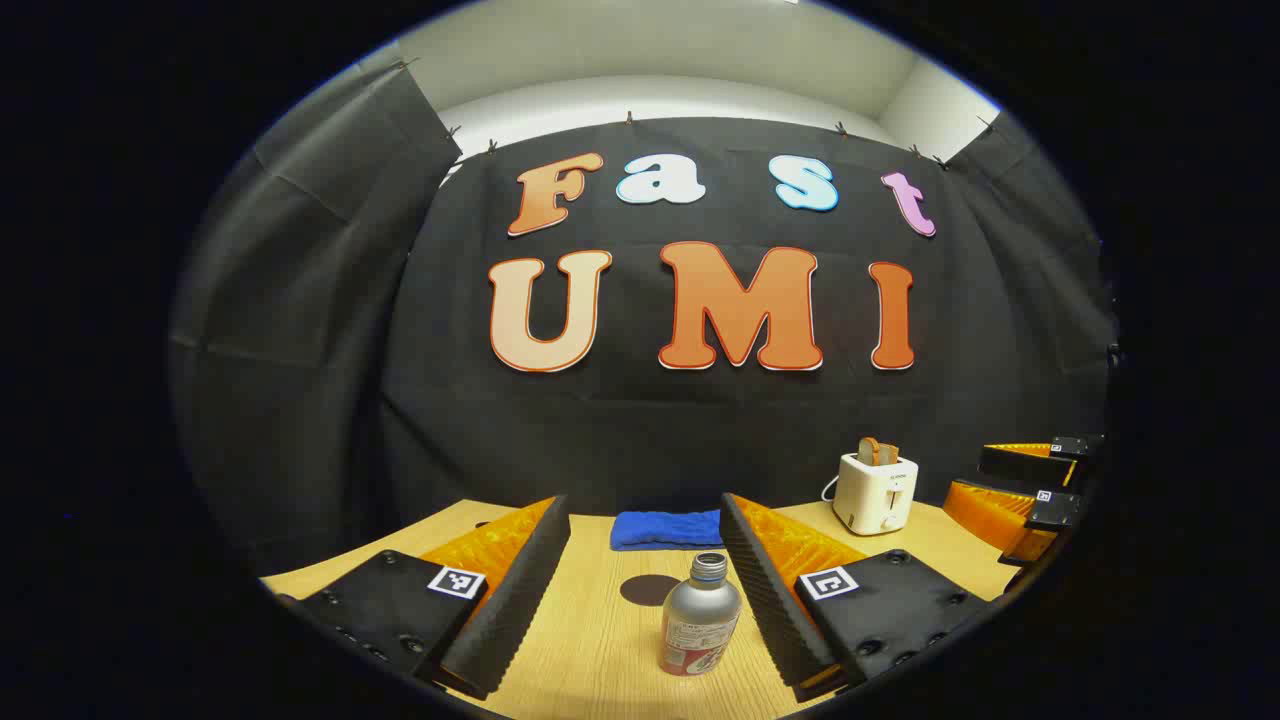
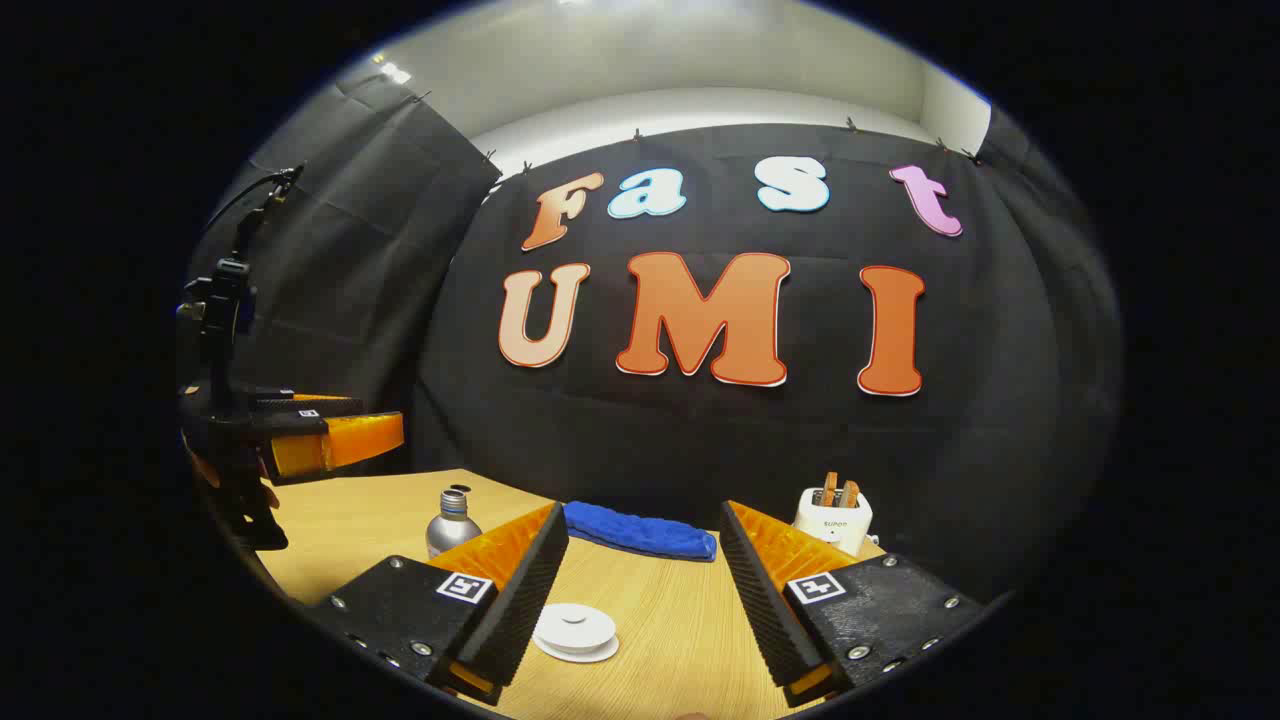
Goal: Open the teacup lid with one hand, grasp the water bottle and pour water into the teacup with the other hand; after pouring, place the water bottle on the coaster and then close the teacup lid.
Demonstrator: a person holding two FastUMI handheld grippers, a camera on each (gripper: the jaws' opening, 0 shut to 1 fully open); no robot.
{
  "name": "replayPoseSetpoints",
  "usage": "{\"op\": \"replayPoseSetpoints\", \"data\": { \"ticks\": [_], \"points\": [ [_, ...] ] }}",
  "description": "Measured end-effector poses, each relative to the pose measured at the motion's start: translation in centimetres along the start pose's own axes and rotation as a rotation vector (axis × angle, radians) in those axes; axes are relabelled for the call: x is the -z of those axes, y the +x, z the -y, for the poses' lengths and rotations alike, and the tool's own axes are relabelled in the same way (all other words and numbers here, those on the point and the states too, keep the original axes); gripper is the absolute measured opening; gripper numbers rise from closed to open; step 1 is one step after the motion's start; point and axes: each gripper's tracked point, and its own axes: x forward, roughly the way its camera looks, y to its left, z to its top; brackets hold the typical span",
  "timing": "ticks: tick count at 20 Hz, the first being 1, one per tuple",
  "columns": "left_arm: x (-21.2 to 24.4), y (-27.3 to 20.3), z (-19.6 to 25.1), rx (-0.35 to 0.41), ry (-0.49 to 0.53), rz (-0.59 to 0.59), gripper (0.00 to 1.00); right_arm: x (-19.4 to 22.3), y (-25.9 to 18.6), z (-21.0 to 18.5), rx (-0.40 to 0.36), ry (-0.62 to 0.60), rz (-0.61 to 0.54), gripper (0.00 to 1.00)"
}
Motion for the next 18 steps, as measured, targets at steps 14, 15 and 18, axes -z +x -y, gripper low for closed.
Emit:
{"op": "replayPoseSetpoints", "data": {
  "ticks": [14,15,18],
  "points": [
    [0.4,0.0,0.6,-0.003,0.046,0.003,0.99,2.0,0.9,-1.3,-0.04,0.02,-0.047,0.92],
    [0.5,0.1,0.7,-0.001,0.045,0.002,0.99,2.0,1.1,-1.2,-0.039,0.017,-0.048,0.92],
    [1.0,0.2,0.8,0.002,0.044,-0.005,0.99,2.1,1.3,-1.3,-0.039,0.024,-0.042,0.92]
  ]
}}
